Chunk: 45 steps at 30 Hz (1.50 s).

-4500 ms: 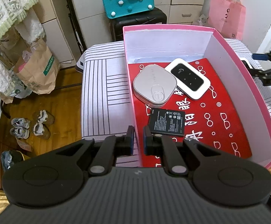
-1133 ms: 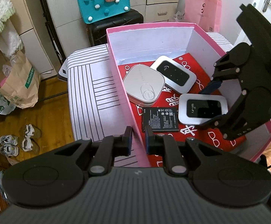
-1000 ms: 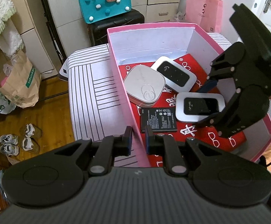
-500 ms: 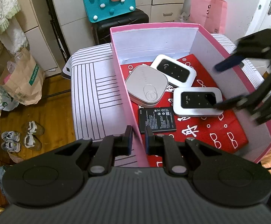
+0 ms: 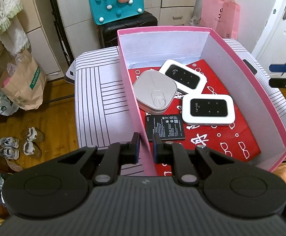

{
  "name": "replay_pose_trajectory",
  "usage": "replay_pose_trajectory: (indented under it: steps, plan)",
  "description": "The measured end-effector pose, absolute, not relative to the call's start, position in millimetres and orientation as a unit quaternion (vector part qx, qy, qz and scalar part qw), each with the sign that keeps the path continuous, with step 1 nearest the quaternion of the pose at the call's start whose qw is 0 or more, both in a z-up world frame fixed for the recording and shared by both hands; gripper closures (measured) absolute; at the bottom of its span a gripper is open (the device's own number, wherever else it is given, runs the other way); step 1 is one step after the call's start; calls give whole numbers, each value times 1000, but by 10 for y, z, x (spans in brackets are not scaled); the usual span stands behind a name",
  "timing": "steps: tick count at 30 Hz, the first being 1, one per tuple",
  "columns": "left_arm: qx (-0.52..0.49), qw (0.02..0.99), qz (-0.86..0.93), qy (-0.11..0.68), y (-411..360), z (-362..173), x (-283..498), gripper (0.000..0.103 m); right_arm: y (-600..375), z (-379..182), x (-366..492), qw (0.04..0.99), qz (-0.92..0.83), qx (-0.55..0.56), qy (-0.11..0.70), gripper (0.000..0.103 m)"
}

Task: Organize rigid objects
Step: 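Grasp the black square power bank on the table with the right tool, then carry the black power bank into the pink box and release it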

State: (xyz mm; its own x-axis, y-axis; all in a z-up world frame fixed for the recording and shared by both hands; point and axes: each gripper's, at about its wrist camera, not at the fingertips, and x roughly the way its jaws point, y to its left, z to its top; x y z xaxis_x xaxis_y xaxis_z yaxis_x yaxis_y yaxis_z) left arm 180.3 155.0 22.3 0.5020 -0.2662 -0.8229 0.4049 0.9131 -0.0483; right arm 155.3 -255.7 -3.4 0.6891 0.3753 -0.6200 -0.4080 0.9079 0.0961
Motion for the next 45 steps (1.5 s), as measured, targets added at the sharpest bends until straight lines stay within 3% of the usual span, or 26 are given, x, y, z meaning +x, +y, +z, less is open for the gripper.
replay_pose_trajectory:
  steps: [8, 18, 25, 35, 45]
  plan:
    - [81, 864, -190, 459, 1527, 230, 1793, 91, -2821, -448, 1825, 926, 147, -23, 346, 27]
    - [73, 865, -183, 461, 1522, 220, 1802, 91, -2998, -652, 2164, 927, 118, -44, 354, 12]
    - [72, 866, -177, 463, 1517, 215, 1803, 91, -2989, -754, 2336, 921, 118, -47, 367, 7]
    - [75, 860, -174, 475, 1489, 162, 1865, 91, -2979, -831, 2612, 912, 101, -19, 398, 10]
    - [111, 856, -187, 468, 1442, 158, 1847, 92, -2957, -547, 2415, 915, 113, 7, 388, 10]
